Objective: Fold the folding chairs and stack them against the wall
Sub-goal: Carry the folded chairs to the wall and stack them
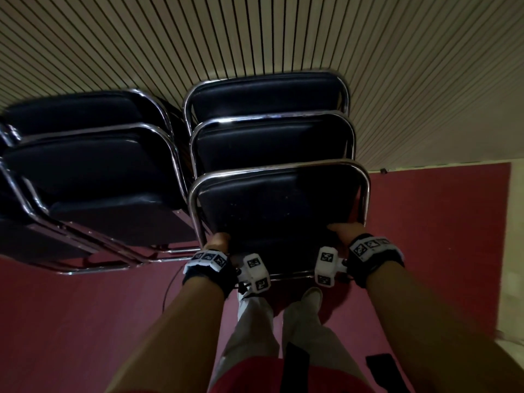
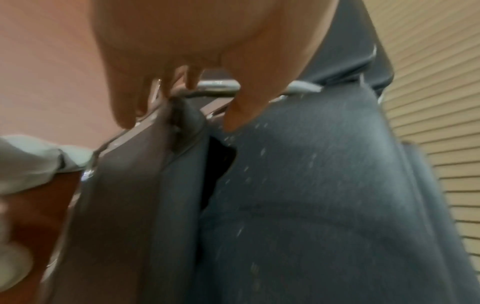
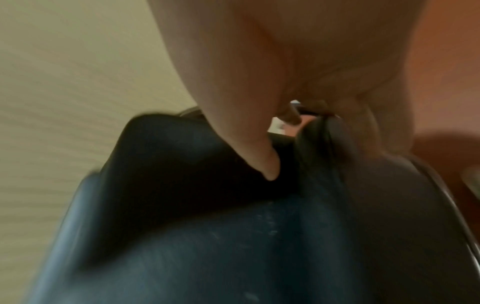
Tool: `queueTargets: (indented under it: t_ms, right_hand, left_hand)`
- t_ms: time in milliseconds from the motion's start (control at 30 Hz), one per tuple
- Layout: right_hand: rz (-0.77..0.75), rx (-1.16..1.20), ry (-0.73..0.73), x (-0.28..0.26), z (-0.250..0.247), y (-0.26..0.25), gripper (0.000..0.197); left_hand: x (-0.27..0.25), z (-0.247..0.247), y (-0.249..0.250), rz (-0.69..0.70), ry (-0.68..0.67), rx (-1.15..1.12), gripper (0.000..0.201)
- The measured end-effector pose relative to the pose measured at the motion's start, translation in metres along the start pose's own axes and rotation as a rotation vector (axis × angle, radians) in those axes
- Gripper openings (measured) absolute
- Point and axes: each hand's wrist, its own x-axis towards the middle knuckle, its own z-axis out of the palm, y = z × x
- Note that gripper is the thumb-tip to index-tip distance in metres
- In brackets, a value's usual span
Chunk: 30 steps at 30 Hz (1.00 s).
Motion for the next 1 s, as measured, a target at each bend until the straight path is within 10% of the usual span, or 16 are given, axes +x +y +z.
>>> queueTargets:
  t_ms: [233, 700, 1000]
  right_hand:
    - [0.053, 0.027, -0.255, -0.011, 0.007, 0.009, 0.031]
    - [-0.029, 0.054, -0.303, -0.035, -0.006, 0.013, 0.018]
    - [-0.389, 0.262, -0.183, -0.105, -0.062, -0.028, 0.026]
  left_hand:
    - [-0.006, 0.027, -0.018, -0.020, -0.165, -0.027, 0.024]
    - [-0.030, 0.036, -0.010, 0.023, -0.184, 0.008, 0.024]
    - [-0.132, 0.049, 0.071, 0.439, -0.313, 0.170, 0.006]
